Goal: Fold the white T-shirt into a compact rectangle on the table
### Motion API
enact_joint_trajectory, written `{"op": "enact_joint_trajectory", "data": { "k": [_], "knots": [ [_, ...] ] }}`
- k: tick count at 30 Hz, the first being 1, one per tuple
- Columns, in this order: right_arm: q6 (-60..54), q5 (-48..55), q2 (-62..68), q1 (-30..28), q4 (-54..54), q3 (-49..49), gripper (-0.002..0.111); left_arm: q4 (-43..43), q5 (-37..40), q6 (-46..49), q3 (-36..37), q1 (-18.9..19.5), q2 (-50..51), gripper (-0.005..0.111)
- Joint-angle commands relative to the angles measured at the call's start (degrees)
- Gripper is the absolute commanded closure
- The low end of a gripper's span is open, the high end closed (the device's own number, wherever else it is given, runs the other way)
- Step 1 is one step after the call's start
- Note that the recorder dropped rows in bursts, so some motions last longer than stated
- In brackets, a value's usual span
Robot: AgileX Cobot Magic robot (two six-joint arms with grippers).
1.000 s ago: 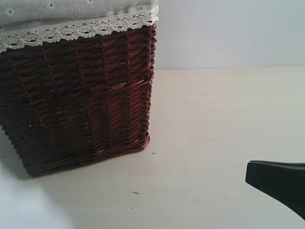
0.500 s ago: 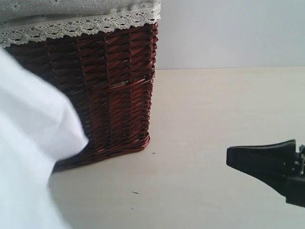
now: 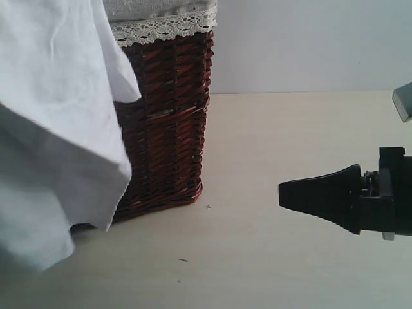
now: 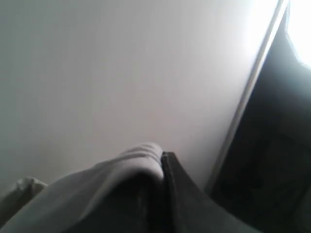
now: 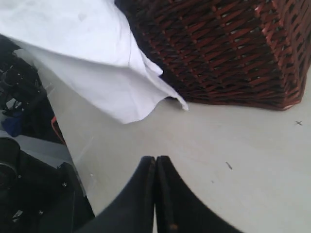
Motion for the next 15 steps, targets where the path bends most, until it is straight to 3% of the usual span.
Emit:
{"op": "enact_joint_trajectory", "data": {
  "k": [1, 4, 8, 15],
  "knots": [
    [-0.97, -1.09, 0.04, 0.26, 0.04, -0.41, 0.108, -11.73, -1.40, -0.87, 7.40, -0.04, -0.50, 0.107],
    [-0.97, -1.09, 0.04, 0.26, -0.33, -0.41, 0.108, -11.88, -1.40, -0.87, 13.32, -0.97, -2.63, 0.107],
    [-0.97, -0.99, 0.04, 0.26, -0.30, -0.41, 0.108, -2.24, -1.40, -0.26, 24.22, -2.84, -7.44, 0.107],
    [-1.13, -0.99, 0.04, 0.26, 0.30, -0.41, 0.108, -4.76, -1.40, 1.53, 41.20, -6.96, -10.93, 0.107]
  ]
}}
